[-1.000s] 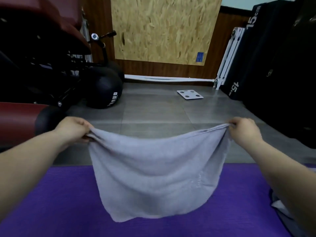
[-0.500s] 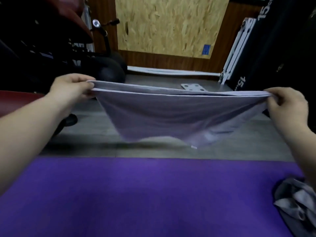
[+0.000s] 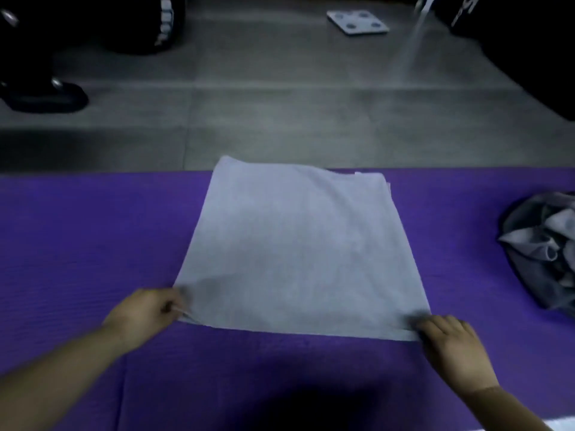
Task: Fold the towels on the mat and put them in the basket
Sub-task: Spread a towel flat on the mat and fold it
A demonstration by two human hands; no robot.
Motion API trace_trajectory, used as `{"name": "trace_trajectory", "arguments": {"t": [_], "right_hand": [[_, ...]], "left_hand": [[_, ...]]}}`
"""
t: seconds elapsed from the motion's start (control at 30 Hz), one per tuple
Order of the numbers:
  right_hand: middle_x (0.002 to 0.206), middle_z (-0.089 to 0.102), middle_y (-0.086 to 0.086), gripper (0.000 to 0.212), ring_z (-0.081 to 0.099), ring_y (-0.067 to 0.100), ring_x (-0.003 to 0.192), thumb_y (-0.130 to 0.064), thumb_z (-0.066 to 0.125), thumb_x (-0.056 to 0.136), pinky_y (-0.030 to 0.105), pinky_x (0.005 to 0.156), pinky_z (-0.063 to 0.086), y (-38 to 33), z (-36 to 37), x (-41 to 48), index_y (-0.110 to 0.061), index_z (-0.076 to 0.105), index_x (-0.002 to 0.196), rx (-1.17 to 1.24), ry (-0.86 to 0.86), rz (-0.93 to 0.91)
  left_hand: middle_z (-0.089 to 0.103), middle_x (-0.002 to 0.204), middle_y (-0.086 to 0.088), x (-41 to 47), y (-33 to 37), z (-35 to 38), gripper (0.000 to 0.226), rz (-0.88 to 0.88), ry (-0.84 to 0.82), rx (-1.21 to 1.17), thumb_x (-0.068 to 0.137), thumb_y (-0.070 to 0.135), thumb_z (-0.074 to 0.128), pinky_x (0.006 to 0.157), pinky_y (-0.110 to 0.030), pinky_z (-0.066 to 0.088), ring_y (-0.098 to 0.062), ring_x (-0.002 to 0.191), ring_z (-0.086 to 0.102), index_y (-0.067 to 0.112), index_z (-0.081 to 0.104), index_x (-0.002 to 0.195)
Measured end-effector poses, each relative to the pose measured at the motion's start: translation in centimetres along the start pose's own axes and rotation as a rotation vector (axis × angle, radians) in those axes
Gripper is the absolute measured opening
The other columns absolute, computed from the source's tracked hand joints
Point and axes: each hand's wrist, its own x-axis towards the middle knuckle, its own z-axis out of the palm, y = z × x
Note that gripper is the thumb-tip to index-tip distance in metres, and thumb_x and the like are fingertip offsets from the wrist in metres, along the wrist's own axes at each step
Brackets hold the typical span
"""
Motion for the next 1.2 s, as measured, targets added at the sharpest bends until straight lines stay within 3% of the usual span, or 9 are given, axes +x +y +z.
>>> {"name": "trace_trajectory", "arguments": {"t": [0.13, 0.33, 0.43, 0.53, 0.63, 0.77, 0.87, 1.07, 1.2], "right_hand": [[0.064, 0.066, 0.004, 0.030, 0.059, 0.026, 0.053, -0.026, 0.035, 0.059, 0.030, 0.059, 0.024, 0.0, 1.8, -2.8, -0.023, 0.047, 0.086, -0.062, -0.107, 0.080], [0.069, 0.069, 0.012, 0.033, 0.064, 0.034, 0.055, -0.029, 0.041, 0.057, 0.034, 0.049, 0.051, 1.3, 3.3, -7.0, -0.022, 0.056, 0.085, 0.032, -0.261, 0.246], [0.079, 0.063, 0.030, 0.021, 0.061, 0.047, 0.075, -0.006, 0.059, 0.072, 0.048, 0.067, 0.050, 0.5, 3.0, -5.7, 0.008, 0.067, 0.084, 0.304, -0.104, 0.746], [0.099, 0.061, 0.029, 0.032, 0.058, 0.040, 0.100, -0.009, 0.068, 0.079, 0.038, 0.077, 0.043, 0.9, 3.2, -3.9, 0.013, 0.059, 0.099, 0.554, -0.197, 1.128], [0.108, 0.057, 0.027, 0.037, 0.051, 0.037, 0.107, -0.015, 0.068, 0.080, 0.036, 0.081, 0.039, 1.1, 3.2, -2.9, 0.010, 0.056, 0.103, 0.566, -0.322, 1.138], [0.108, 0.060, 0.027, 0.034, 0.056, 0.038, 0.104, -0.014, 0.066, 0.082, 0.034, 0.076, 0.039, 1.4, 2.7, -2.4, 0.008, 0.055, 0.105, 0.618, -0.378, 1.170], [0.099, 0.063, 0.026, 0.017, 0.058, 0.038, 0.099, -0.015, 0.064, 0.082, 0.035, 0.074, 0.041, 1.6, 2.8, -2.0, -0.012, 0.053, 0.069, 0.636, -0.400, 1.118], [0.063, 0.044, 0.000, 0.036, 0.046, 0.021, 0.067, -0.018, 0.064, 0.080, 0.028, 0.063, 0.033, 1.6, 2.5, -2.4, -0.018, 0.034, 0.060, 0.715, -0.361, 1.115], [0.089, 0.044, 0.001, 0.018, 0.044, 0.018, 0.075, -0.012, 0.059, 0.082, 0.026, 0.065, 0.032, 1.3, 2.9, -3.1, -0.016, 0.041, 0.078, 0.781, -0.345, 1.036]], "left_hand": [[0.054, 0.120, 0.012, -2.0, -0.5, 2.8, 0.017, 0.113, -0.171, 0.415, 0.096, 0.030, 0.039, 0.081, -0.019, 0.036, -0.005, 0.112, 0.052, 0.040, 0.046, 0.083], [0.062, 0.108, 0.012, -3.5, -0.2, 6.8, 0.018, 0.169, -0.338, 0.360, 0.086, 0.046, 0.043, 0.078, -0.016, 0.038, -0.004, 0.107, 0.057, 0.036, 0.056, 0.092], [0.066, 0.095, 0.015, -1.4, -0.4, 6.6, 0.032, 0.337, -0.144, 0.368, 0.070, 0.049, 0.034, 0.061, -0.013, 0.048, -0.003, 0.088, 0.065, 0.033, 0.051, 0.091], [0.059, 0.124, -0.001, 0.1, 1.5, 6.3, 0.060, 0.343, -0.216, 0.517, 0.074, 0.050, 0.037, 0.075, -0.025, 0.054, -0.011, 0.113, 0.046, 0.020, 0.043, 0.127], [0.001, 0.155, 0.003, 1.4, 3.1, 6.3, 0.063, 0.377, -0.356, 0.685, 0.094, 0.050, 0.031, 0.112, -0.021, 0.017, -0.013, 0.142, 0.007, 0.025, 0.009, 0.147], [0.045, 0.138, 0.004, 5.4, 8.8, 4.7, 0.038, 0.188, -0.402, 0.562, 0.095, 0.043, 0.036, 0.095, -0.018, 0.035, -0.012, 0.120, 0.048, 0.025, 0.051, 0.125], [0.062, 0.113, -0.007, 9.1, 16.0, 7.0, 0.028, 0.192, -0.273, 0.243, 0.095, 0.027, 0.043, 0.085, -0.025, 0.042, -0.022, 0.105, 0.056, 0.009, 0.062, 0.104], [0.055, 0.128, -0.010, 11.1, 31.1, 16.3, 0.046, 0.010, -0.328, -0.342, 0.087, 0.034, 0.056, 0.095, -0.027, 0.041, -0.025, 0.115, 0.053, 0.009, 0.049, 0.126], [0.035, 0.142, -0.009, 10.2, 34.0, 18.9, 0.078, 0.002, -0.261, -0.129, 0.076, 0.053, 0.063, 0.104, -0.034, 0.033, -0.026, 0.131, 0.036, 0.012, 0.034, 0.135]]}}
